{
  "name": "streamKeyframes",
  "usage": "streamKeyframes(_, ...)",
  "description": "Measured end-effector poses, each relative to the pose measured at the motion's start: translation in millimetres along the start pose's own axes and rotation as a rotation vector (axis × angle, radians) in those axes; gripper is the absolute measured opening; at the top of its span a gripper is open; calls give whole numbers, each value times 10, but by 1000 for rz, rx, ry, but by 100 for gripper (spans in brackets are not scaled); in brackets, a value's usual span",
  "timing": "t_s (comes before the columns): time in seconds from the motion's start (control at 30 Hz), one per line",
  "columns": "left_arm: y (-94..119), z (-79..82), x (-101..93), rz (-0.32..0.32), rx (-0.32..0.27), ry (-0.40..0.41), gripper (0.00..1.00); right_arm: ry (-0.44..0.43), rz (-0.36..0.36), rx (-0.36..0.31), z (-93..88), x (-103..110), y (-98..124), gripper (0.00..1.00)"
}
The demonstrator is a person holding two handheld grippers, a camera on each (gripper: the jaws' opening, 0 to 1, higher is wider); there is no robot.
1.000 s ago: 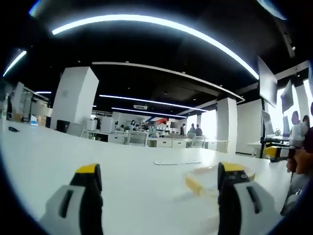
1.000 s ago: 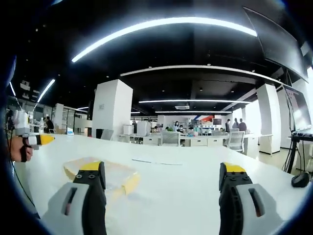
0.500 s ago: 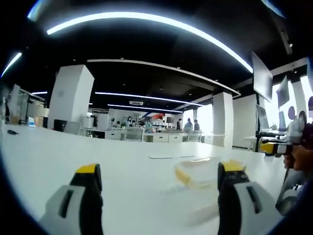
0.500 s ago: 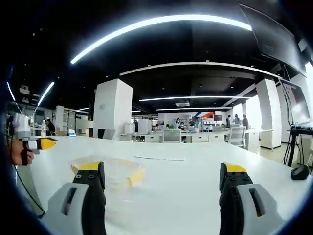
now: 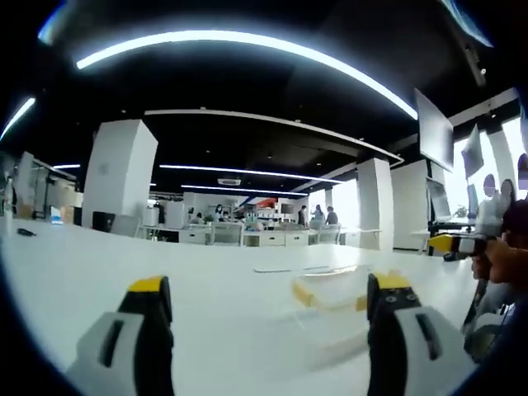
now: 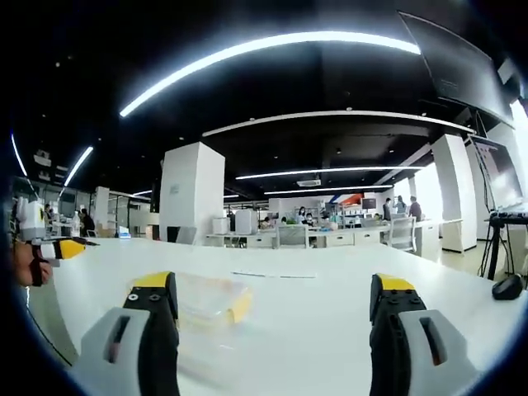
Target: Snap each plastic latch of the storage box into its locked position after aligning the lid with the box until every specified latch is closed and the lid sits flush.
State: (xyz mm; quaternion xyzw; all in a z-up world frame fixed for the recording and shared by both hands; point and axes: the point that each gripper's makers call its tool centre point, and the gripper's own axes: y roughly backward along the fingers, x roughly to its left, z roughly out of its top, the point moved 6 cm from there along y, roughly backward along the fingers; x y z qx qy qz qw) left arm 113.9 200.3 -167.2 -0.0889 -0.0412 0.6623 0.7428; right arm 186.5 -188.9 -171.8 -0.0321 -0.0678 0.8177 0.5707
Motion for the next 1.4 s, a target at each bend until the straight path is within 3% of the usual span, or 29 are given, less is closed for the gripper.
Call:
streamKeyframes(0.1, -60, -17, 18, -10, 7, 4, 99, -3, 5, -3, 61, 40, -28, 99)
streamKeyframes(0.4, 20, -22, -22, -26, 6, 16, 99, 14, -3, -27, 106, 33, 140, 99)
streamKeyframes(0.83, 61, 66, 2, -3, -22, -5, 99, 48, 4, -52, 176, 79, 175, 100)
streamKeyframes(1.4, 93, 73, 32, 15, -16, -9, 99, 49, 8, -40, 137, 109, 169, 99)
